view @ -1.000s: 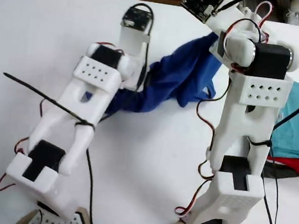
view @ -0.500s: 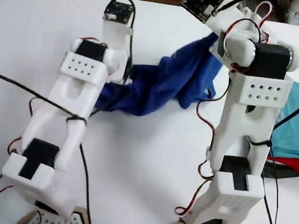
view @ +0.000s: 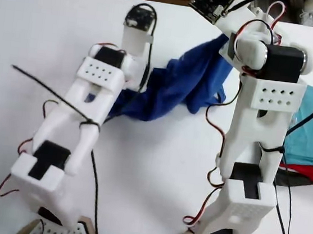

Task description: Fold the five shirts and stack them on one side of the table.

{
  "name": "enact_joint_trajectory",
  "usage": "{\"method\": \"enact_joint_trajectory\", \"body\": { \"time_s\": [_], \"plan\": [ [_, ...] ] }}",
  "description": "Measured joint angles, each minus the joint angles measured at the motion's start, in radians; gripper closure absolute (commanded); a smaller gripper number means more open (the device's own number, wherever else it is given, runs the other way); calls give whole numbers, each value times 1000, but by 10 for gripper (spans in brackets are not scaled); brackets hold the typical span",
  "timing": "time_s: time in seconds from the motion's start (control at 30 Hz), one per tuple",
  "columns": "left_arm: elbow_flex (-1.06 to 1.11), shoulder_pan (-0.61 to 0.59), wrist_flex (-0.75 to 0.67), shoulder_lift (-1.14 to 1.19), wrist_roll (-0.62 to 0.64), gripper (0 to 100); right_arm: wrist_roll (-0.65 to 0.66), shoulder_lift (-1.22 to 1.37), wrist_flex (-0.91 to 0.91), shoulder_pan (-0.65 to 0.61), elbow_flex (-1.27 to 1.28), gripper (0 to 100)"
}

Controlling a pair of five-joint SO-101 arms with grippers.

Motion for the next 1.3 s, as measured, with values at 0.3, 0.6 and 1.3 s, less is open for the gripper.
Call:
{"method": "enact_joint_trajectory", "body": {
  "time_s": [0.3,0.6,1.3],
  "plan": [
    [2,0,-97,49,-175,774,0,0,0,0,0,979],
    [2,2,-157,100,-290,893,0,0,0,0,0,979],
    [-428,-146,190,103,-290,977,-112,2,5,-40,-6,979]
  ]
}}
